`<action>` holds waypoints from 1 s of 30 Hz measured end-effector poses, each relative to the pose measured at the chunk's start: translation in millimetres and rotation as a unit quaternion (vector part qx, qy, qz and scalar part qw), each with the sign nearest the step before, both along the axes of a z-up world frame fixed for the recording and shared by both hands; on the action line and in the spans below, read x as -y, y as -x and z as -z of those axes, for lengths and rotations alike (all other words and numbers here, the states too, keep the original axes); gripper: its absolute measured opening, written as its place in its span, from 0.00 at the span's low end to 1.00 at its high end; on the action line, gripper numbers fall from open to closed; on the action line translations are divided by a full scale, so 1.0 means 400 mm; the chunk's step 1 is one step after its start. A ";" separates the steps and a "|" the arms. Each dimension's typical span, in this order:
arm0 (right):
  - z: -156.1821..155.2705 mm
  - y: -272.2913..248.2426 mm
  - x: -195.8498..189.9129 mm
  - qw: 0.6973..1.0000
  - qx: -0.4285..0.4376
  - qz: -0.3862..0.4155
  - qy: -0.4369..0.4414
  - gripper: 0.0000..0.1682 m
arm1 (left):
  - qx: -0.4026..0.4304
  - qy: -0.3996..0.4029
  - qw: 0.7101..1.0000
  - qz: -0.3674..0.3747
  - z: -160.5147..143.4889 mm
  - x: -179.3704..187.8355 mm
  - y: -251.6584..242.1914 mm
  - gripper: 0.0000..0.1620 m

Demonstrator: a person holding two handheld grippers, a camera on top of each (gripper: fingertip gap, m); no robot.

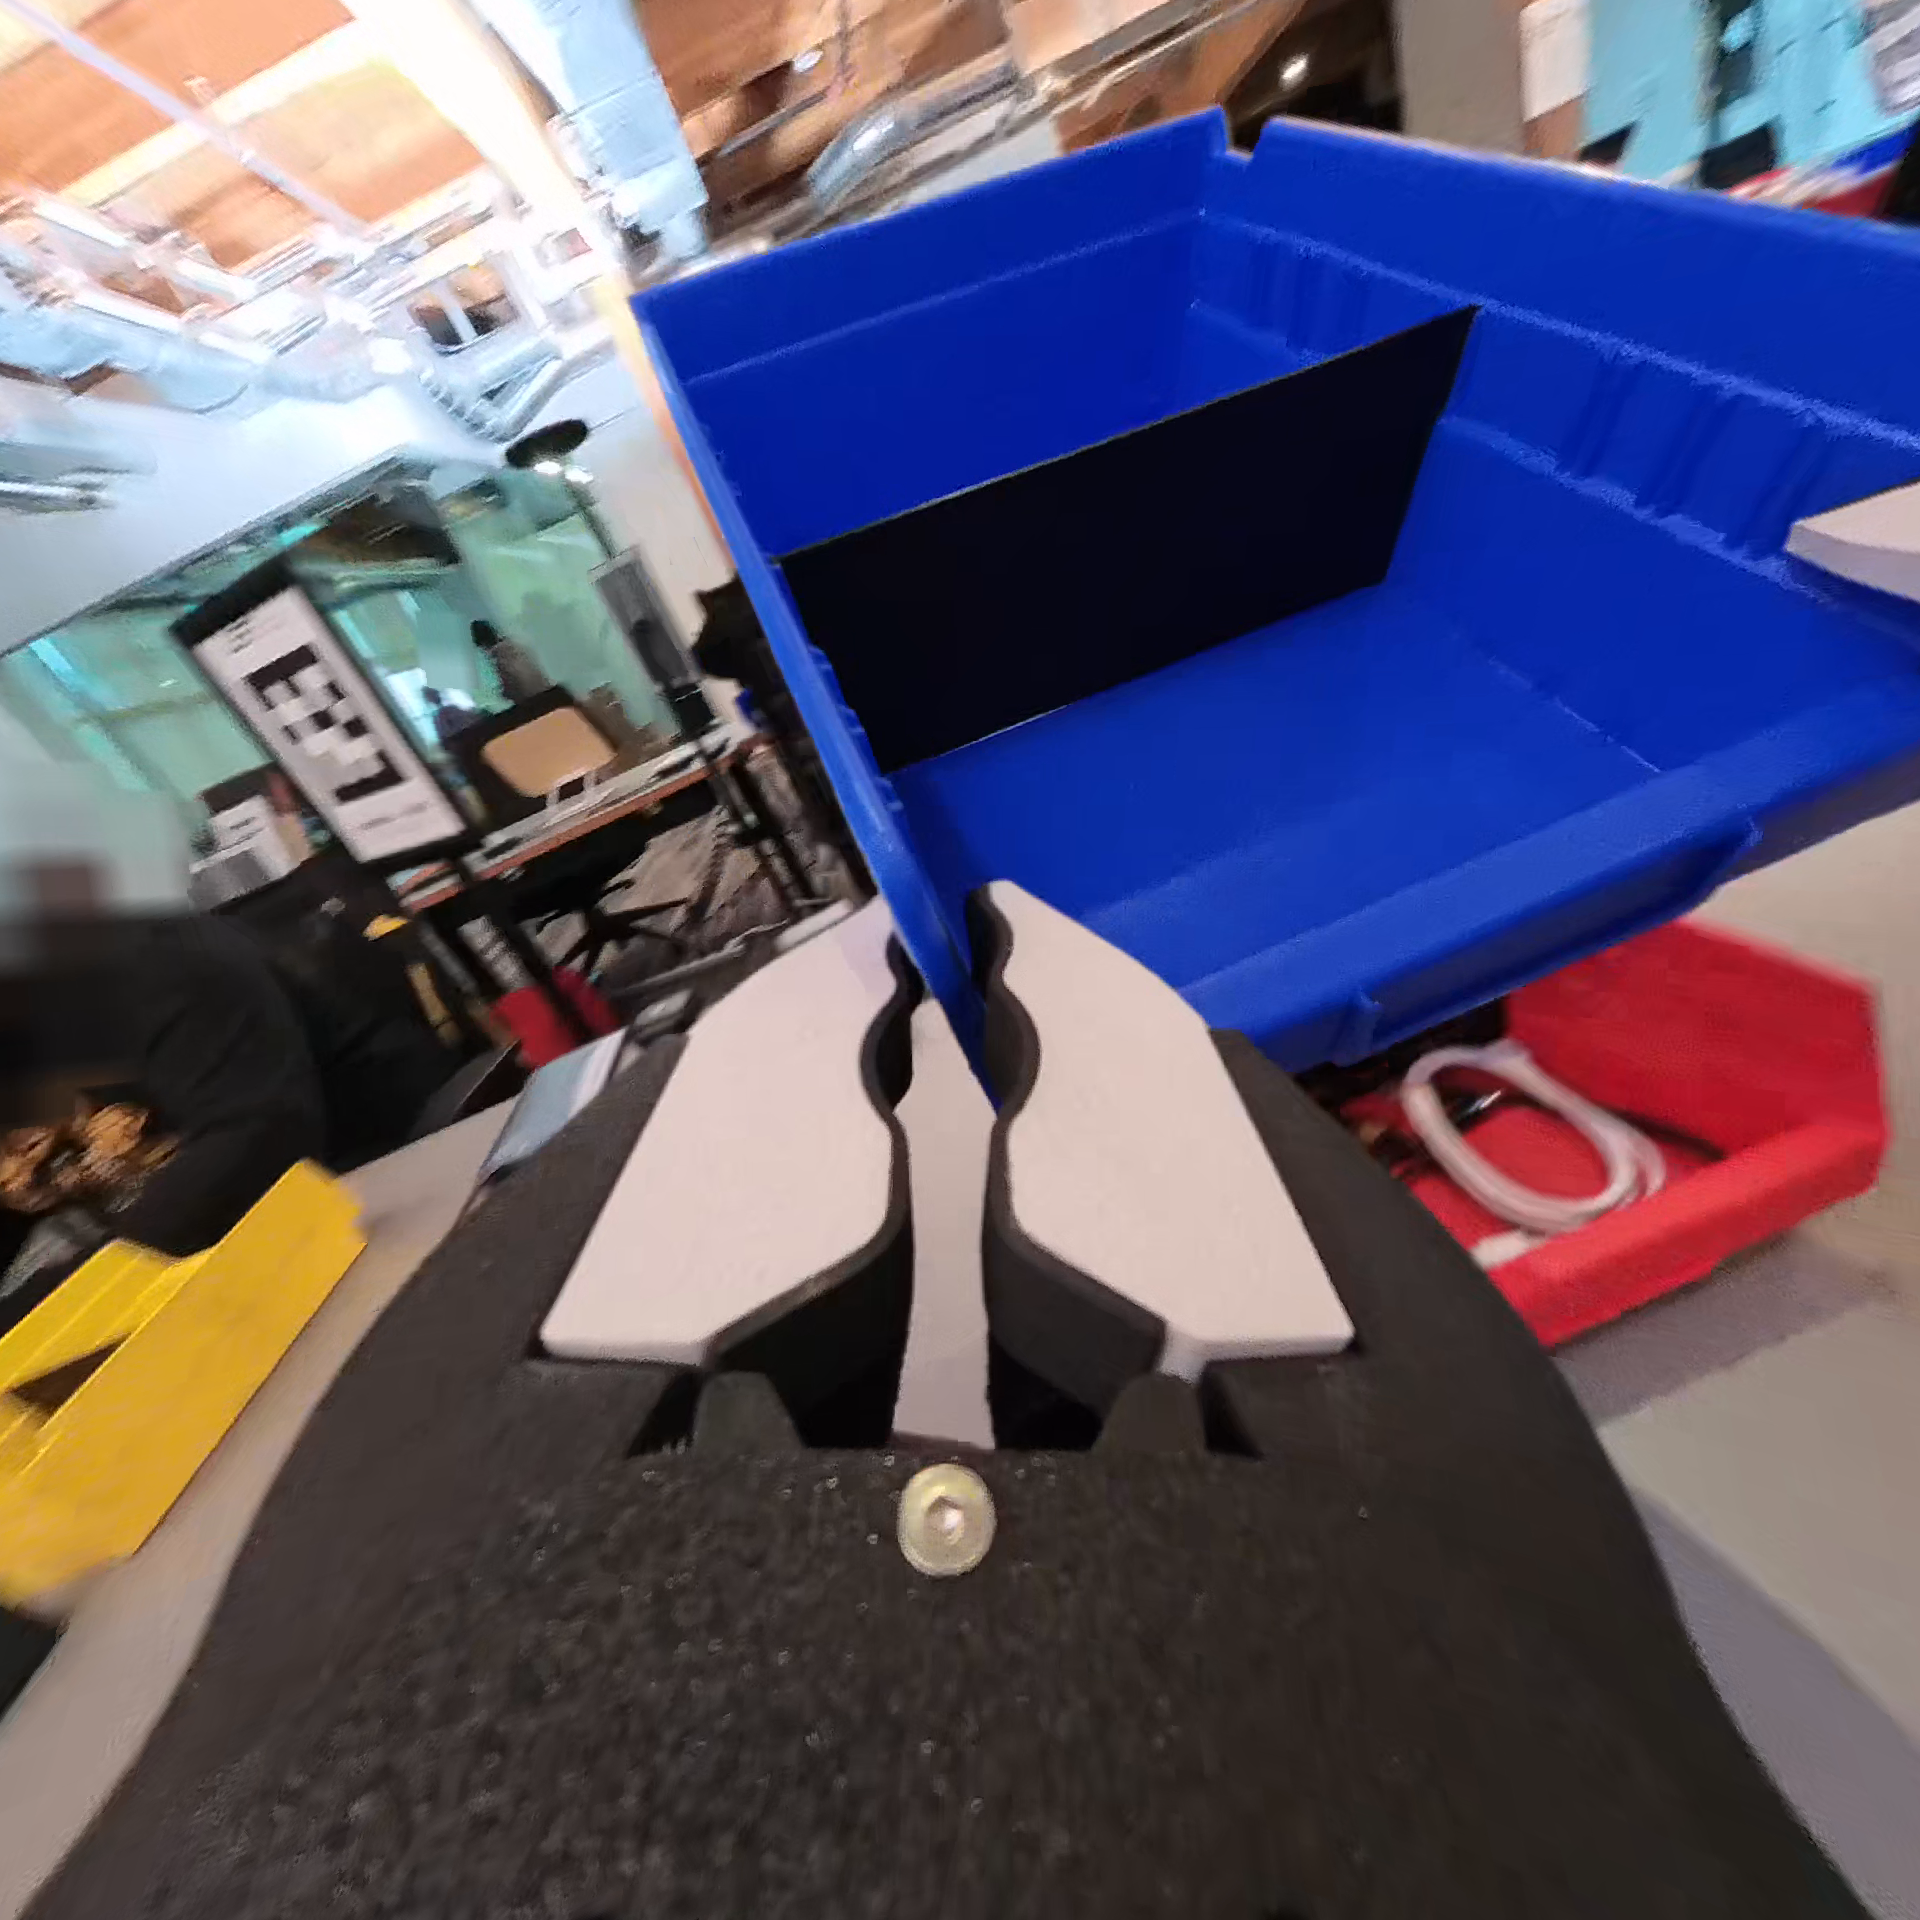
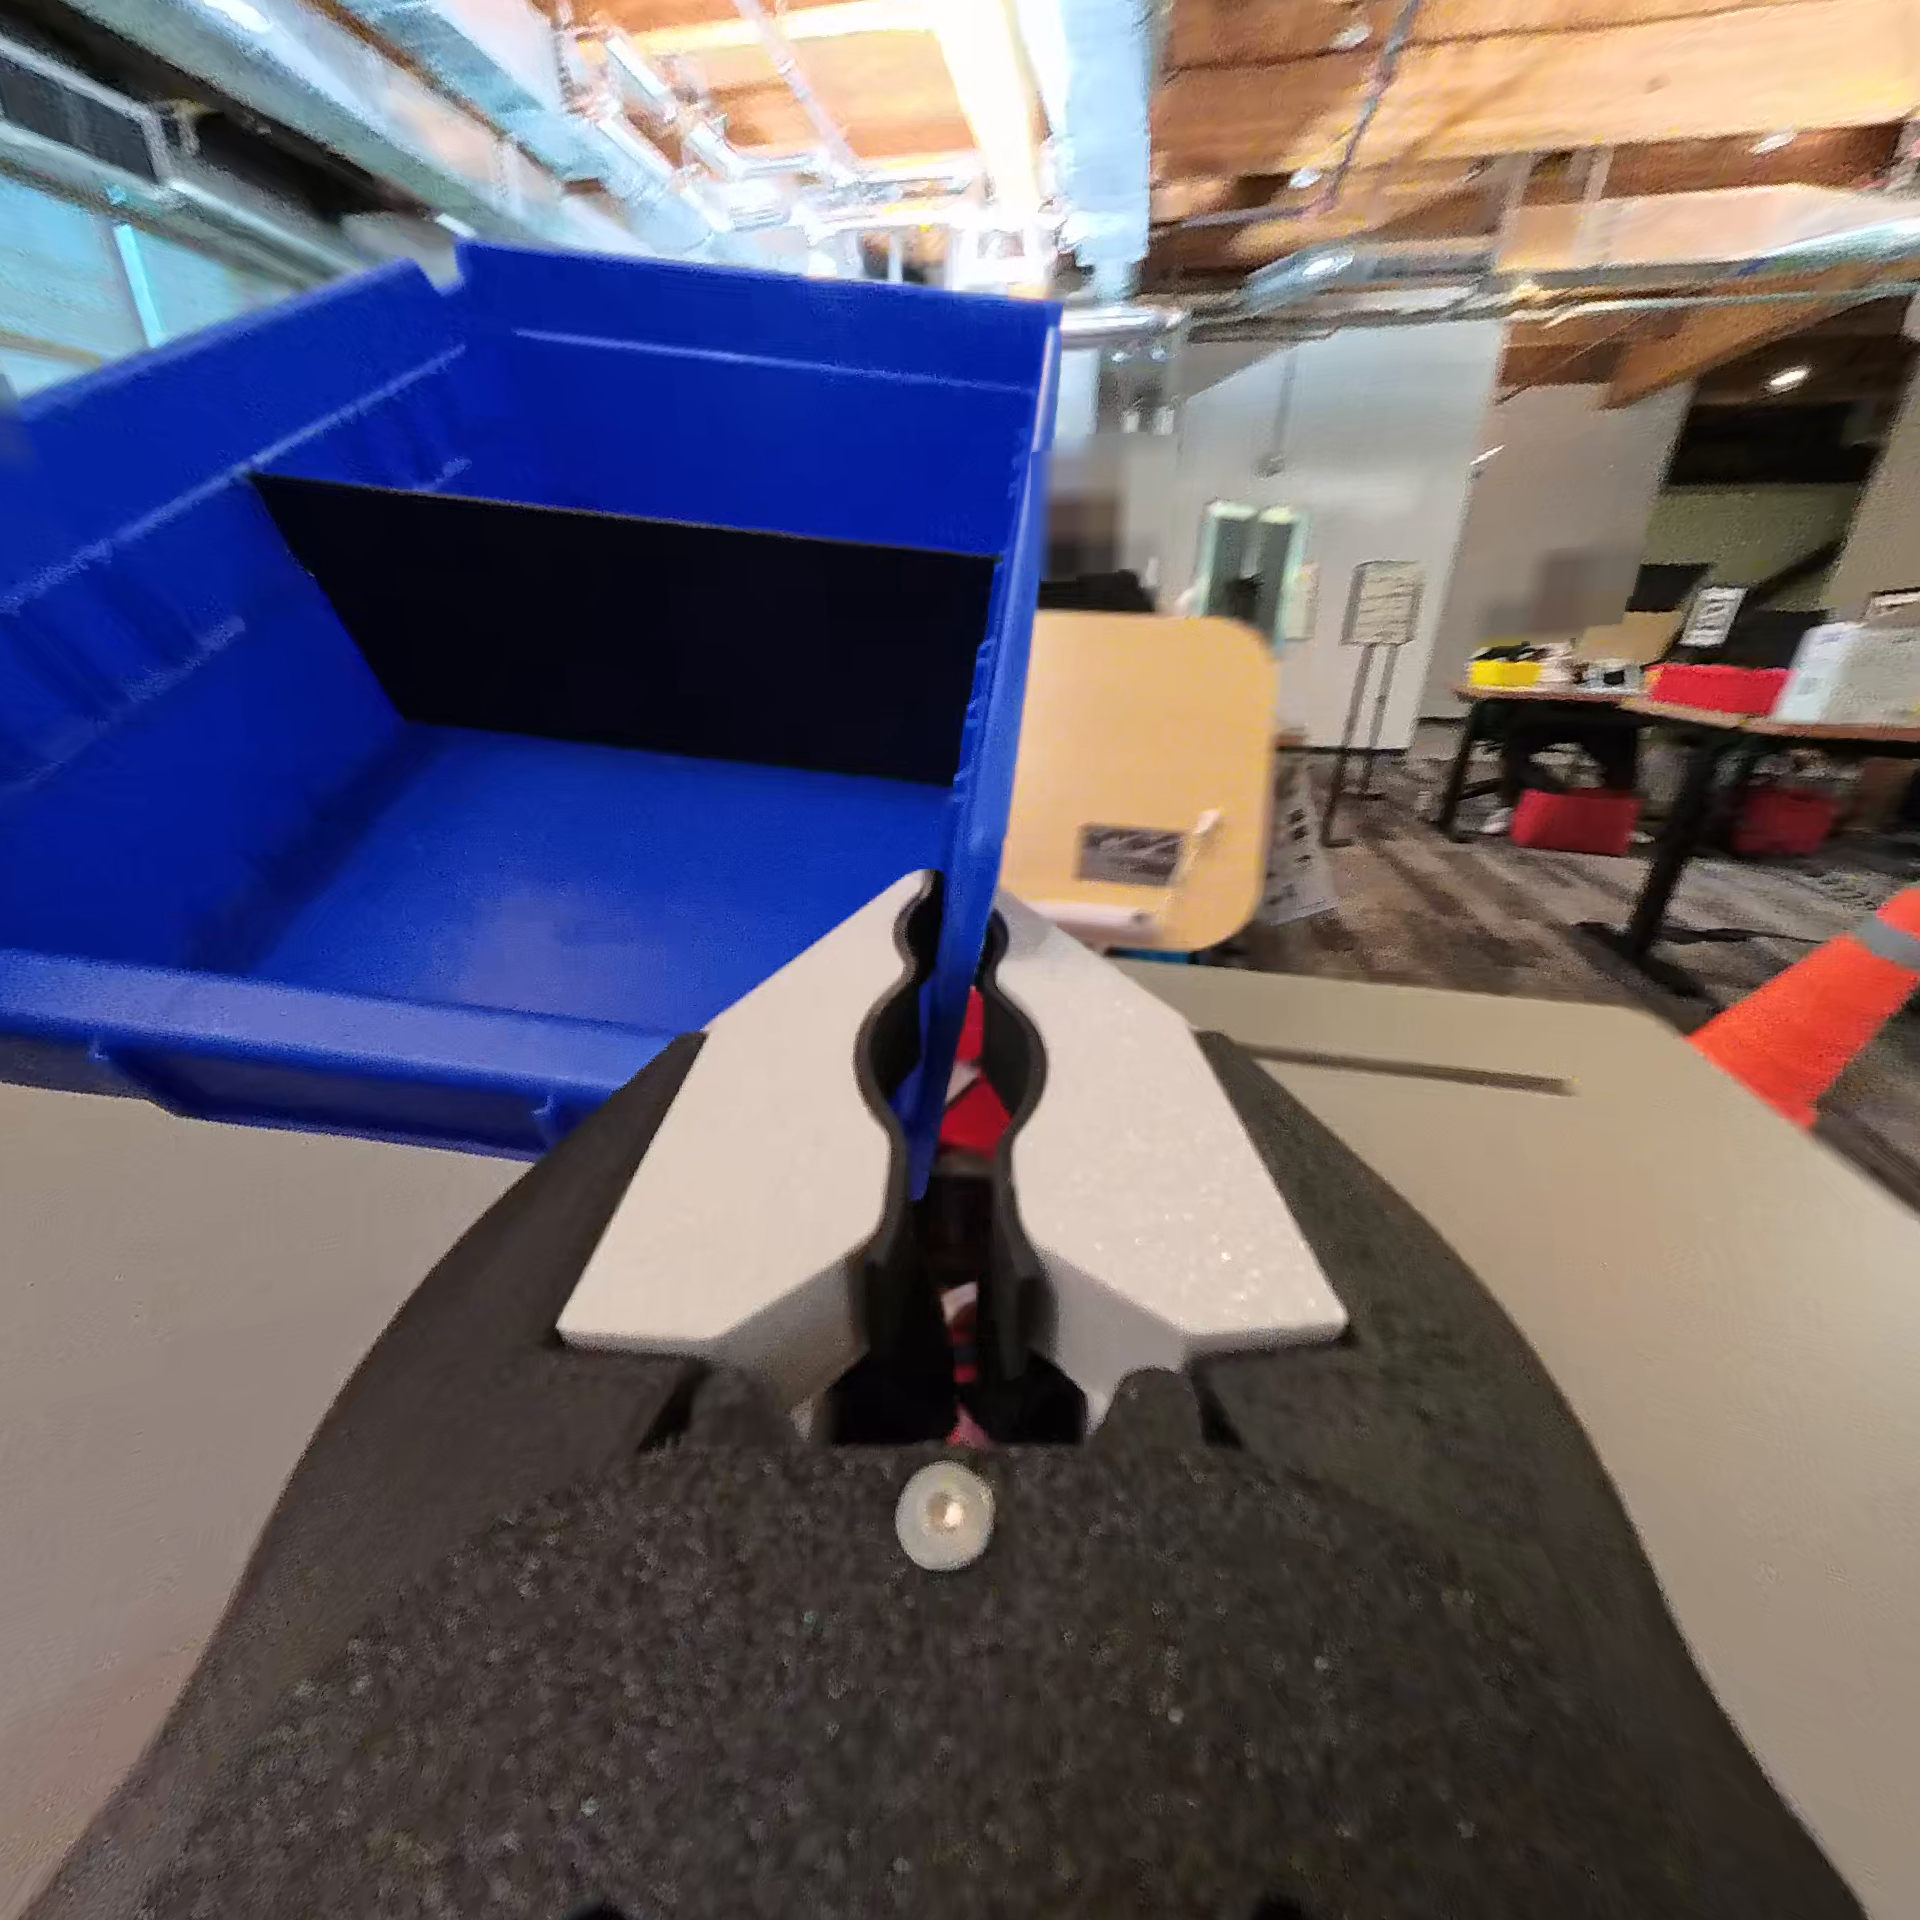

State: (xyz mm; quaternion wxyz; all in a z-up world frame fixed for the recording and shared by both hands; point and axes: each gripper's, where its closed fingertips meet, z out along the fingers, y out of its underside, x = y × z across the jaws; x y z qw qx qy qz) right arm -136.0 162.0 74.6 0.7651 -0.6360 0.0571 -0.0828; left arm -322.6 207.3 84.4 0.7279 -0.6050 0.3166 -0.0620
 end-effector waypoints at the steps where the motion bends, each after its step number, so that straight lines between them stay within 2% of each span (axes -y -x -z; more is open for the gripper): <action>1: -0.022 -0.056 0.013 1.000 0.000 0.018 -0.004 0.01 | 0.001 0.000 1.000 0.017 -0.021 -0.006 -0.060 0.05; 4: -0.051 -0.243 0.055 0.996 -0.006 0.084 0.008 0.01 | 0.001 0.011 0.998 0.067 -0.049 -0.010 -0.262 0.05; 7: -0.027 -0.431 0.105 0.990 -0.024 0.134 0.037 0.01 | 0.004 0.050 0.993 0.111 -0.012 0.000 -0.467 0.04; 11: 0.094 -0.649 0.172 0.977 -0.070 0.165 0.115 0.00 | 0.012 0.135 0.980 0.146 0.128 0.047 -0.696 0.04; 15: 0.247 -0.803 0.218 0.959 -0.092 0.190 0.189 0.00 | 0.016 0.214 0.968 0.133 0.302 0.090 -0.850 0.04; 19: 0.383 -0.876 0.235 0.953 -0.094 0.167 0.233 0.00 | -0.031 0.216 0.970 0.110 0.443 0.132 -0.906 0.05; 22: 0.412 -0.888 0.230 0.959 -0.095 0.141 0.228 0.01 | -0.021 0.186 0.977 0.103 0.461 0.161 -0.903 0.06; 26: 0.461 -0.890 0.198 0.952 -0.074 0.129 0.266 0.03 | -0.031 0.190 0.978 0.085 0.476 0.157 -0.891 0.06; 29: 0.523 -0.903 0.183 0.934 -0.052 0.153 0.317 0.06 | -0.061 0.244 0.963 0.093 0.532 0.155 -0.895 0.08; 30: 0.536 -0.906 0.181 0.931 -0.049 0.160 0.324 0.08 | -0.073 0.267 0.955 0.105 0.549 0.164 -0.898 0.13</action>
